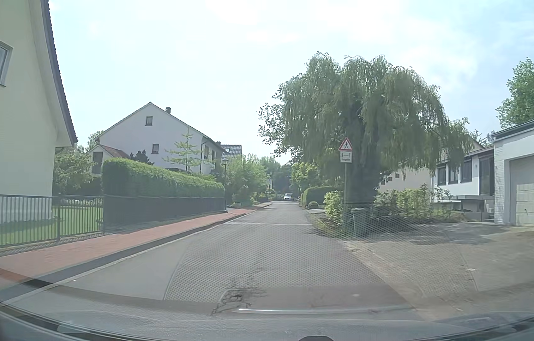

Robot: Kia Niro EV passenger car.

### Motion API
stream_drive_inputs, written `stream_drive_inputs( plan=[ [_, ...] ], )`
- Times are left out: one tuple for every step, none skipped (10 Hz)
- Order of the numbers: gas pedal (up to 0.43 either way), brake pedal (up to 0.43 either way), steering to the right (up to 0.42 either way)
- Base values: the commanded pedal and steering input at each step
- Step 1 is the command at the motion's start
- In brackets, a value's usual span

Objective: Follow the waypoints while adhering to traffic rules and regulations

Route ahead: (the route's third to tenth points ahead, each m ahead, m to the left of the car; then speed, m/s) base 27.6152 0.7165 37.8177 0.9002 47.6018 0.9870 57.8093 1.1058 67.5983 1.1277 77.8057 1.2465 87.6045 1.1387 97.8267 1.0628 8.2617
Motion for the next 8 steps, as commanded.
stream_drive_inputs(
  plan=[
    [0.24, 0.0, 0.007],
    [0.24, 0.0, 0.009],
    [0.228, 0.0, 0.004],
    [0.22, 0.0, 0.002],
    [0.22, 0.0, 0.002],
    [0.22, 0.0, 0.002],
    [0.209, 0.0, -0.002],
    [0.209, 0.0, -0.005]
  ],
)
